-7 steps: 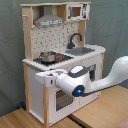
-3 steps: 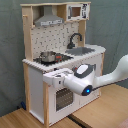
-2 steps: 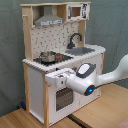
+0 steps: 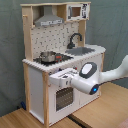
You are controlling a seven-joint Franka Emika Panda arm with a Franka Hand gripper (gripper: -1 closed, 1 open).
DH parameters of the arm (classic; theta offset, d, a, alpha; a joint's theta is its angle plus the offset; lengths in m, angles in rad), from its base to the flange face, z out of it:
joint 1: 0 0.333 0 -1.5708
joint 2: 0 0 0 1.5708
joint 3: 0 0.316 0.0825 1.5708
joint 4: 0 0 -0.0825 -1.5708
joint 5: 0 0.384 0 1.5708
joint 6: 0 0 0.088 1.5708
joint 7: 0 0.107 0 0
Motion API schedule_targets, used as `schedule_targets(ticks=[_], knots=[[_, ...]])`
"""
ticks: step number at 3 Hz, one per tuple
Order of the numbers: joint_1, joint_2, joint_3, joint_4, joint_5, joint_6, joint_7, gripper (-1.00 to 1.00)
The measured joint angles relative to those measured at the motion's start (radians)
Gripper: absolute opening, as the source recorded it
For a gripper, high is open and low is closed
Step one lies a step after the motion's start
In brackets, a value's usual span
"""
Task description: Play with the kitchen
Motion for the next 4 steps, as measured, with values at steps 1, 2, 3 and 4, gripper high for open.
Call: schedule_targets(ticks=[1,2,3,4], knots=[[0.044,0.0,-0.042,-0.068,-0.073,0.053,0.065,1.0],[0.074,0.001,-0.067,-0.108,-0.128,0.089,0.119,1.0],[0.083,-0.006,-0.07,-0.137,-0.18,0.138,0.183,1.0],[0.001,-0.026,-0.035,-0.124,-0.18,0.175,0.208,1.0]])
